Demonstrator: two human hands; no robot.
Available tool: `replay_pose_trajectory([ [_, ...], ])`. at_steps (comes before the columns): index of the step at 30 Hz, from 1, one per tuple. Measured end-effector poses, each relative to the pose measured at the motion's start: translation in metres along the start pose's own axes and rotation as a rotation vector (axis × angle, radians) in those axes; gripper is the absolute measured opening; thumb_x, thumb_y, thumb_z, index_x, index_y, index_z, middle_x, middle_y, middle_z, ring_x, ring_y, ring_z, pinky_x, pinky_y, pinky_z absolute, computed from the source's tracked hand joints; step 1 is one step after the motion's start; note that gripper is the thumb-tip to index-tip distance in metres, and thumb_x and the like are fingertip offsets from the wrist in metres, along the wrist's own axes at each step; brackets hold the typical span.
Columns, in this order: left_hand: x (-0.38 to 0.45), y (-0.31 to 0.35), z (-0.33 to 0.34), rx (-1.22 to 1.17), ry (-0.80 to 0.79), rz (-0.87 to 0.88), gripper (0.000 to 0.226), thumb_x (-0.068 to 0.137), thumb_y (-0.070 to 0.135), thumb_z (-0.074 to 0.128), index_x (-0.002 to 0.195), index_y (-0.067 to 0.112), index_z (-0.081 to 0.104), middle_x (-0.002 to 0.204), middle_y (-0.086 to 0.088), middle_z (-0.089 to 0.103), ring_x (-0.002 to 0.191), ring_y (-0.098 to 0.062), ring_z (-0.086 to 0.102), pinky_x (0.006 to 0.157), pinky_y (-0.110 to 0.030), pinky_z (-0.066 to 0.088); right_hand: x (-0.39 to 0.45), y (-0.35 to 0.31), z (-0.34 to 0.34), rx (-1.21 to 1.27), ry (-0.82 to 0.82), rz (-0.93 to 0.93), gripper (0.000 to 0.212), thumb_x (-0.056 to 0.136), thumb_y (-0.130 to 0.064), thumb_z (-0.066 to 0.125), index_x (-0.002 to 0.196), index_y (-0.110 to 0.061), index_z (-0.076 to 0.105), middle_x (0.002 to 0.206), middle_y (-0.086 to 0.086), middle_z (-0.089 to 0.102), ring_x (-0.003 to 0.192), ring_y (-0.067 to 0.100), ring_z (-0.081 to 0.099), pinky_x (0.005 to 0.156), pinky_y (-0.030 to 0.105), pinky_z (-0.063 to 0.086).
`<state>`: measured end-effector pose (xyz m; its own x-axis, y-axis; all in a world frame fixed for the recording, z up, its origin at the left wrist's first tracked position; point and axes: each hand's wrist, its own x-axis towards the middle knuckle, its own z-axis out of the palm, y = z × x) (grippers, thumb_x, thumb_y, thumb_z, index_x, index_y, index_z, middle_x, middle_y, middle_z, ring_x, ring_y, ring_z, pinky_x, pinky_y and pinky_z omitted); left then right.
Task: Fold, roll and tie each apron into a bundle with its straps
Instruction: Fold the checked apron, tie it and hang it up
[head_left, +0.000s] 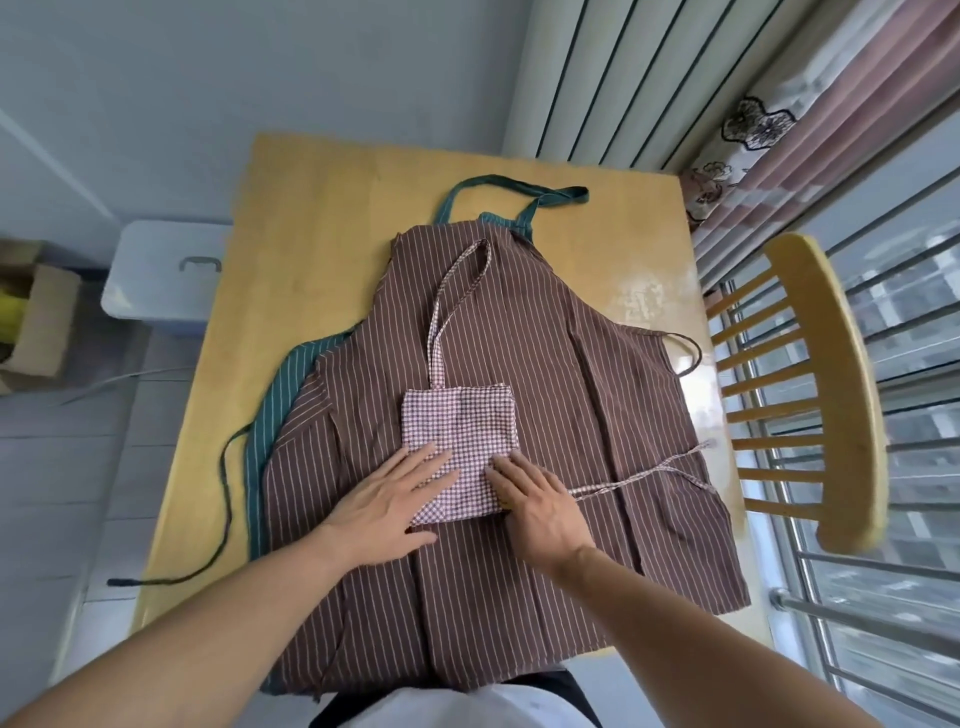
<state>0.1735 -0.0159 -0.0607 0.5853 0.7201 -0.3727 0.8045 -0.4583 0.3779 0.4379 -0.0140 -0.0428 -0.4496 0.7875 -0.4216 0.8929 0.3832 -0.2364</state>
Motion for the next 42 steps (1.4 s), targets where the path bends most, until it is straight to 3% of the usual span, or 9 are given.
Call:
replay_pose_trajectory([
  [6,0.009,0.012,-0.003,-0.293,0.147,-0.146,0.056,0.104,0.024,0.048,0.157,0.035,0.031,0.164,0.022,0.010,0.153,0.003,-0.004,0.125,-0.027,-0.009,0.003,0.012,-0.010,0.062,-0.002,-0.026,0.076,0.092,-0.026,0.050,0.162,-0.028,0.021,0.168,-0.010,0.016,0.157,0.013,0.007,0.128,0.040,0.007],
  [9,0.015,0.012,-0.014,-0.536,0.221,-0.296,0.037,0.106,0.027,0.047,0.143,0.029,0.056,0.149,0.022,0.041,0.143,0.001,0.029,0.125,-0.032,0.016,0.014,0.021,-0.016,0.187,0.032,0.014,0.065,0.089,-0.024,0.061,0.151,-0.032,0.044,0.157,-0.015,0.042,0.146,0.011,0.031,0.124,0.037,0.023],
  [11,0.022,0.012,-0.029,-0.745,0.251,-0.435,0.036,0.105,0.040,0.046,0.119,0.017,0.069,0.116,0.009,0.065,0.105,-0.006,0.060,0.101,-0.041,0.051,0.027,0.027,-0.023,0.365,0.043,0.126,0.039,0.094,-0.028,0.065,0.132,-0.032,0.062,0.128,-0.010,0.066,0.113,0.008,0.057,0.106,0.036,0.048],
  [13,0.030,0.008,-0.042,-0.934,0.285,-0.516,0.056,0.095,0.062,0.044,0.083,0.009,0.061,0.066,0.005,0.057,0.052,-0.010,0.049,0.055,-0.040,0.046,0.038,0.028,-0.039,0.588,-0.022,0.239,0.011,0.100,-0.030,0.061,0.110,-0.025,0.065,0.089,-0.006,0.069,0.065,0.003,0.058,0.065,0.029,0.057],
  [14,0.034,0.003,-0.047,-0.956,0.279,-0.530,0.062,0.089,0.070,0.046,0.078,0.010,0.058,0.059,0.005,0.054,0.046,-0.011,0.046,0.049,-0.036,0.042,0.044,0.029,-0.046,0.687,-0.052,0.279,0.008,0.103,-0.028,0.059,0.104,-0.022,0.062,0.077,-0.005,0.064,0.050,0.002,0.049,0.048,0.024,0.048],
  [18,0.051,-0.016,-0.053,-0.868,0.230,-0.534,0.035,0.092,0.055,0.065,0.104,0.023,0.070,0.096,0.001,0.077,0.085,-0.023,0.074,0.079,-0.046,0.062,0.063,0.033,-0.069,0.762,-0.123,0.336,0.018,0.105,-0.031,0.054,0.101,-0.015,0.060,0.069,-0.001,0.056,0.045,0.007,0.041,0.038,0.019,0.034],
  [28,0.075,-0.024,-0.054,-0.779,0.255,-0.777,0.034,0.100,0.040,0.059,0.096,0.007,0.063,0.083,-0.018,0.070,0.062,-0.024,0.060,0.053,-0.036,0.047,0.096,0.035,-0.071,0.719,-0.054,0.520,0.031,0.100,-0.049,0.059,0.094,-0.019,0.058,0.067,-0.002,0.058,0.047,0.011,0.046,0.042,0.026,0.037],
  [35,0.068,-0.024,-0.058,-0.767,0.418,-0.769,0.024,0.096,0.036,0.068,0.107,0.024,0.049,0.079,-0.018,0.072,0.052,-0.032,0.062,0.040,-0.037,0.046,0.105,0.026,-0.077,0.737,0.027,0.558,0.058,0.095,-0.059,0.058,0.138,-0.022,0.052,0.108,-0.001,0.069,0.080,0.012,0.067,0.068,0.032,0.055],
  [42,0.069,-0.022,-0.065,-0.670,0.422,-0.818,0.037,0.095,0.036,0.069,0.123,0.018,0.053,0.089,-0.006,0.069,0.073,-0.022,0.069,0.055,-0.030,0.056,0.119,0.021,-0.083,0.711,-0.078,0.627,0.056,0.096,-0.059,0.057,0.119,-0.009,0.062,0.078,-0.001,0.066,0.061,0.014,0.061,0.055,0.031,0.050],
])
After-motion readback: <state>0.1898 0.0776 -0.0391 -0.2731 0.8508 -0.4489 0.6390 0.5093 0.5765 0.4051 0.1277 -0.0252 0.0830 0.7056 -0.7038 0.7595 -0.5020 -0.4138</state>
